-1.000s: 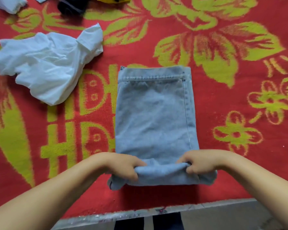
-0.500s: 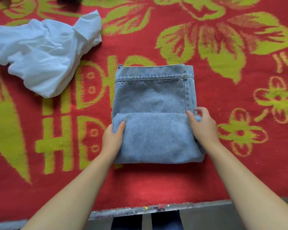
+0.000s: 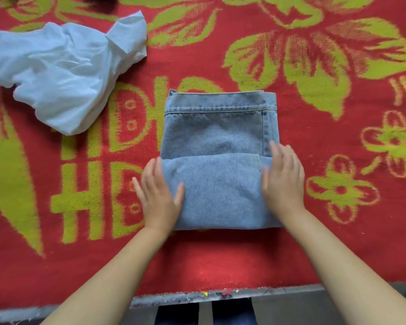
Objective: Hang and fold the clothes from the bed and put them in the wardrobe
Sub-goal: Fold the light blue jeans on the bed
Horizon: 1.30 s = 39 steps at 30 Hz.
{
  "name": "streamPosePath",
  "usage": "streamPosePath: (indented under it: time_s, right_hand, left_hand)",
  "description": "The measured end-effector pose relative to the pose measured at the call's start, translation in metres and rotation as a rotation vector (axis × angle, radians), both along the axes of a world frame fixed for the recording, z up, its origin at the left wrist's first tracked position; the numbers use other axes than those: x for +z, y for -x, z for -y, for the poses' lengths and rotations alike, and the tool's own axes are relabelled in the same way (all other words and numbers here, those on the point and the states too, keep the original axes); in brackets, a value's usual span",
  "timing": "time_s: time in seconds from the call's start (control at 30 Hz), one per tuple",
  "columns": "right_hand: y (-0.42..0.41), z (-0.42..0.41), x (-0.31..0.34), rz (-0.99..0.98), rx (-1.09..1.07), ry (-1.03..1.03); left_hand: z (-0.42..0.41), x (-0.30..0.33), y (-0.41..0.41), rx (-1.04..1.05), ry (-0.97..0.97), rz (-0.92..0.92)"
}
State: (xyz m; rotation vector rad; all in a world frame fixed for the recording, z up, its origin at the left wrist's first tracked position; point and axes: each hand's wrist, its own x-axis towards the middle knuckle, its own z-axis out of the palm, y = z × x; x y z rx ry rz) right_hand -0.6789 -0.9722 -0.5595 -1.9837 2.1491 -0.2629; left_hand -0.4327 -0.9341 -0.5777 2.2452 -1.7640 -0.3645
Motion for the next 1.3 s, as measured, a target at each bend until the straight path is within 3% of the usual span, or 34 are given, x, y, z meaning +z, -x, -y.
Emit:
streamPosePath:
  time_s: [0.07, 0.13, 0.23, 0.37, 0.5, 0.67, 0.8, 0.9, 0.97, 1.07, 1.13, 1.2, 1.3]
  right_hand:
    - [-0.009, -0.038, 0.006, -0.047, 0.352, -0.017]
    - [-0.013, -0.071, -0.003, -0.156, 0.638, -0.213]
    - [-0.014, -0.069, -0.018, -0.301, 0.574, -0.424]
    - [-0.028, -0.048, -0.012, -0.32, 0.459, -0.563]
    - [-0.032, -0.042, 0.023, -0.328, 0.512, -0.723]
    - [-0.02, -0.014, 0.075, -0.067, 0.7, -1.104]
    - [-0.007, 0.039, 0.111, -0.111, 0.722, -1.22]
    - [0.009, 0.088, 0.1, -0.11, 0.608, -1.061]
    - [0.019, 0.111, 0.077, -0.065, 0.442, -0.791]
    - [0.017, 0.112, 0.045, 0.068, 0.104, -0.264]
    - [0.0, 0.088, 0.031, 0.075, 0.099, -0.054]
    - [-0.019, 0.055, 0.013, -0.048, 0.242, -0.021]
    - [-0.02, 0.022, -0.021, -0.148, 0.281, -0.224]
  left_hand:
    - [-0.026, -0.001, 0.002, -0.446, 0.038, 0.133]
    - [-0.052, -0.012, 0.001, -0.674, -0.064, 0.224]
    - [-0.059, -0.025, -0.001, -0.652, -0.226, 0.303]
    - [-0.037, -0.026, 0.007, -0.602, -0.277, 0.306]
    - [-0.027, 0.003, -0.001, -0.674, -0.349, 0.275]
    - [0.004, 0.082, -0.011, -0.887, -0.784, 0.066]
    - [0.064, 0.125, -0.008, -0.797, -1.218, -0.234]
    - [0.127, 0.115, -0.006, -0.781, -1.11, -0.212]
    - [0.16, 0.097, -0.004, -0.669, -0.875, -0.118]
    - [0.168, 0.064, 0.003, -0.492, -0.46, 0.231]
    - [0.143, 0.042, 0.015, -0.488, -0.181, 0.366]
    - [0.108, 0.021, 0.029, -0.562, -0.039, 0.31]
    - [0.072, -0.008, 0.027, -0.453, -0.161, 0.218]
